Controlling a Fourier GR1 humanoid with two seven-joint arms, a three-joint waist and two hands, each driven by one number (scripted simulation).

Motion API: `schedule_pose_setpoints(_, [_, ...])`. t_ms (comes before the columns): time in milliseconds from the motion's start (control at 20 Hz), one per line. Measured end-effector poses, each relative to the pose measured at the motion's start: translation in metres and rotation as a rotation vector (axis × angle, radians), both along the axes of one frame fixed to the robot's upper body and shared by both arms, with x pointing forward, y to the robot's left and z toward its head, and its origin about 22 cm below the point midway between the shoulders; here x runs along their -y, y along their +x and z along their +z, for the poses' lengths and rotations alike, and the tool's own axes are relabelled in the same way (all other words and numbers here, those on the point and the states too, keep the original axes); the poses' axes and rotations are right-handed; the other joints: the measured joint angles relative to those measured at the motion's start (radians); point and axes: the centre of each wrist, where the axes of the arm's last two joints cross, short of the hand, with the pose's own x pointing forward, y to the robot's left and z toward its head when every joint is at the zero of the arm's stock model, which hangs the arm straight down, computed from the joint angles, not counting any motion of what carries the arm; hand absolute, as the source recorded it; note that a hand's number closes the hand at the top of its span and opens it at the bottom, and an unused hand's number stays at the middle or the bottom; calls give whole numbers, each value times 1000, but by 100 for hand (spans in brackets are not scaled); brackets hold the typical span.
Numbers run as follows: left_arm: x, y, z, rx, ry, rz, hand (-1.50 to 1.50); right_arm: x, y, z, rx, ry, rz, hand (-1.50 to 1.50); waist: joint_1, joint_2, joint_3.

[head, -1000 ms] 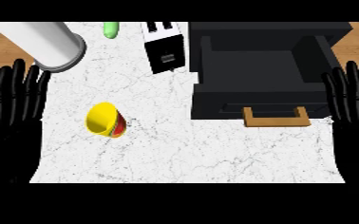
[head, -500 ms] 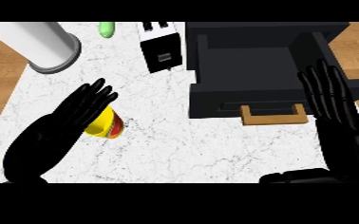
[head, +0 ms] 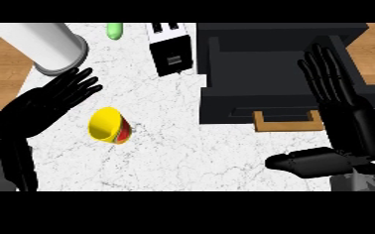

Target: Pick up the cup, place it into the drawer and close the drawer

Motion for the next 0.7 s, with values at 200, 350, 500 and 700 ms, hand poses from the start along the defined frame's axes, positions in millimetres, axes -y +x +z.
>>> schedule_pose_setpoints(200, [-12,21,-23,-39,41,9,-150,6,10,-4,3,-4,8,-150,1,-2,0])
schedule_pose_setpoints(350, [-18,27,-41,-74,86,48,-150,1,15,1,5,-9,9,-150,2,-3,0])
schedule_pose_setpoints(500, [-25,34,-55,-113,132,90,-150,4,16,7,12,-9,11,-150,0,-3,0])
schedule_pose_setpoints(700, [-30,35,-71,-130,208,139,-150,1,20,5,30,-13,11,-150,-3,-1,-1])
